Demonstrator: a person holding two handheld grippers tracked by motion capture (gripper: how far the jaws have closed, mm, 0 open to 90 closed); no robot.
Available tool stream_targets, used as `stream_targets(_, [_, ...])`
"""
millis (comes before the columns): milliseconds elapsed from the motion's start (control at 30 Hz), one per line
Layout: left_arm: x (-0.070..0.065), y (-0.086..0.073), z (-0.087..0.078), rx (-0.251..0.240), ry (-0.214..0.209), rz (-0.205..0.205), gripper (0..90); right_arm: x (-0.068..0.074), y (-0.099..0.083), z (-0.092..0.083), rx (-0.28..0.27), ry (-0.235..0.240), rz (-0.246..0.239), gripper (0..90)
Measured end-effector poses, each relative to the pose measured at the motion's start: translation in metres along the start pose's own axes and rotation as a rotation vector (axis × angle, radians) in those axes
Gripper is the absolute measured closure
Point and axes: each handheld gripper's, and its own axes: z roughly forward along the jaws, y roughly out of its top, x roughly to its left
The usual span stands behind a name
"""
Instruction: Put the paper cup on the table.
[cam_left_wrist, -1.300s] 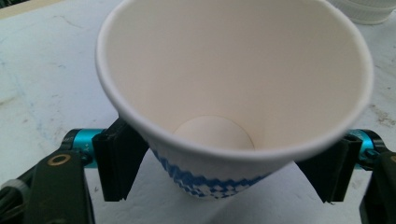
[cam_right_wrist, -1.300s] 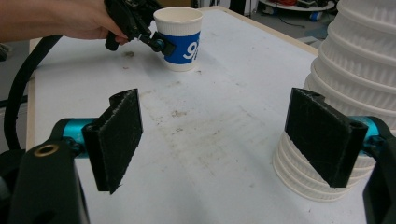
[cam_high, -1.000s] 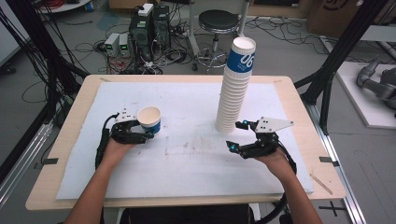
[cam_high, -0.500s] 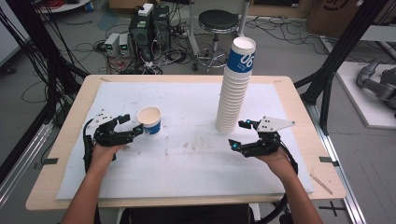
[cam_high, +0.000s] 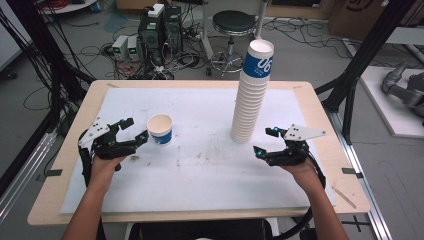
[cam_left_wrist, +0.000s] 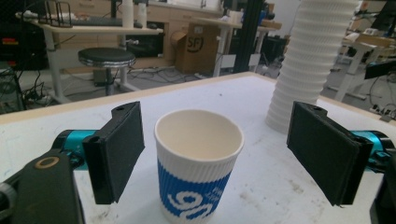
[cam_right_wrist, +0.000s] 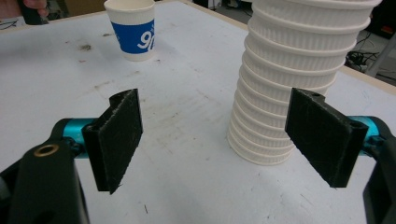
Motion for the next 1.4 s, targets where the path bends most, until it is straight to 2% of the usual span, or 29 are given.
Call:
stream_targets(133, [-0.0042,0.0034,0.0014,-0.013,-0.015,0.018,18.9,-0.0015,-0.0005,-0.0024,-0.001,-0.015,0.002,19.4])
stream_targets(200, [-0.0049,0.0024,0.0017,-0.004,-0.016,0.023,18.9,-0.0014,-0.0011,-0.0033,0.001,-0.019,0.002,19.4])
stream_targets(667, [-0.0045,-0.0014,-0.0014,-0.01,-0.022,0.019,18.9,0.0033,-0.0002,-0.0058,-0.002,-0.035,-0.01,19.4])
stream_targets(1000, [-0.0035,-0.0015,-0.0041,-0.013,-0.011,0.018,18.9,0.0031,-0.001,-0.0059,-0.008,-0.039,-0.004,19.4])
stream_targets(1133, [-0.0033,-0.0029,-0.0045,-0.005,-0.007,0.019,18.9,0.0018,-0.0018,-0.0074,-0.023,-0.037,0.019,19.4])
stream_targets(1400, [0.0013,-0.0064,-0.0042,0.011,0.004,0.013,18.9,-0.0005,-0.0022,-0.0086,-0.034,-0.044,0.024,19.4])
